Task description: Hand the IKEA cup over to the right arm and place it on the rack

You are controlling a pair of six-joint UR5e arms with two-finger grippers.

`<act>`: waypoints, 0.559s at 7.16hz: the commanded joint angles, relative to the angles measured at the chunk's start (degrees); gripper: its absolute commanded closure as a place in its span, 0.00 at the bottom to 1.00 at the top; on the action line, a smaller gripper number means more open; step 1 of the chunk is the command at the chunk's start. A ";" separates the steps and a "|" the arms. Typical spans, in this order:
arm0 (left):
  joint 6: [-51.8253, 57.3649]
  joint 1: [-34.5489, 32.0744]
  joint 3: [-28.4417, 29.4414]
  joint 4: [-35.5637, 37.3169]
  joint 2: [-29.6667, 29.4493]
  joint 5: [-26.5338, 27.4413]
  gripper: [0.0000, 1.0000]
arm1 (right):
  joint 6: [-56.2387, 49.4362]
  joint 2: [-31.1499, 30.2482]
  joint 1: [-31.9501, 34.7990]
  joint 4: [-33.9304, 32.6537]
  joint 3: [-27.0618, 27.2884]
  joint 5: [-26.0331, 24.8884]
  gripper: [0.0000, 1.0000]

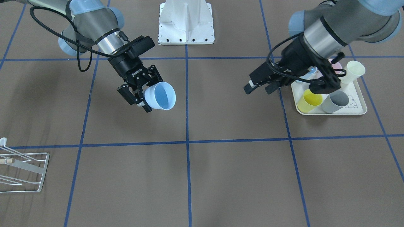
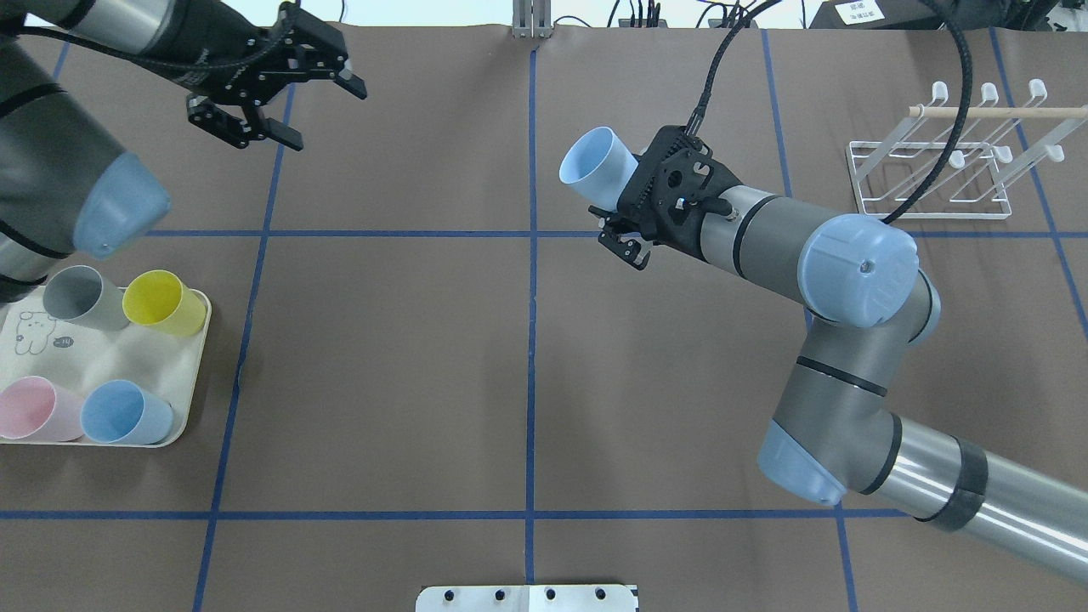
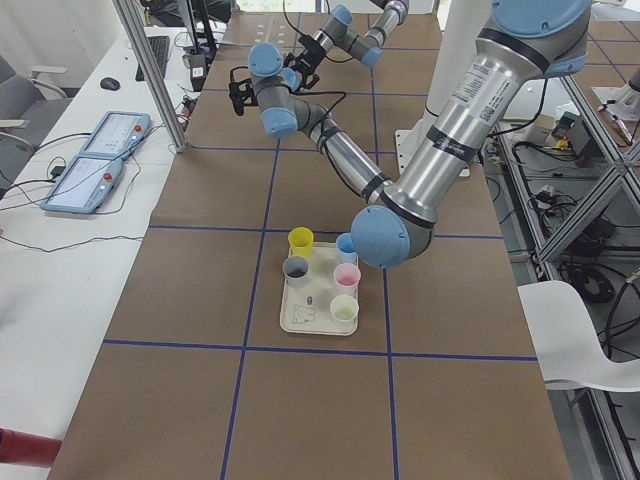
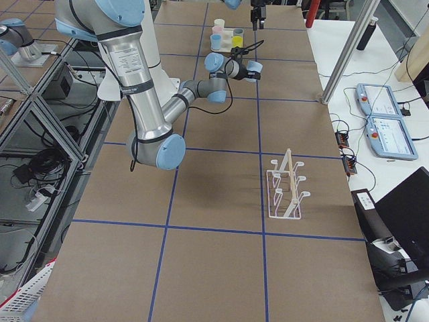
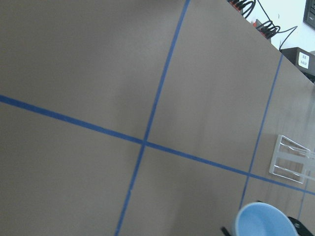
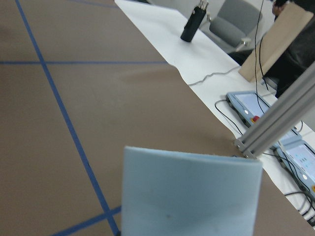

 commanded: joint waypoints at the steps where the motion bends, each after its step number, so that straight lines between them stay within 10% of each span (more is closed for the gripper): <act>1: 15.68 -5.68 -0.55 0.01 9.46 1.52 0.00 | -0.94 -6.39 3.69 -17.02 9.67 0.14 0.76; 4: 36.09 -13.07 -0.47 0.10 19.67 1.44 0.00 | -22.58 -15.90 12.04 -17.78 11.47 0.67 0.76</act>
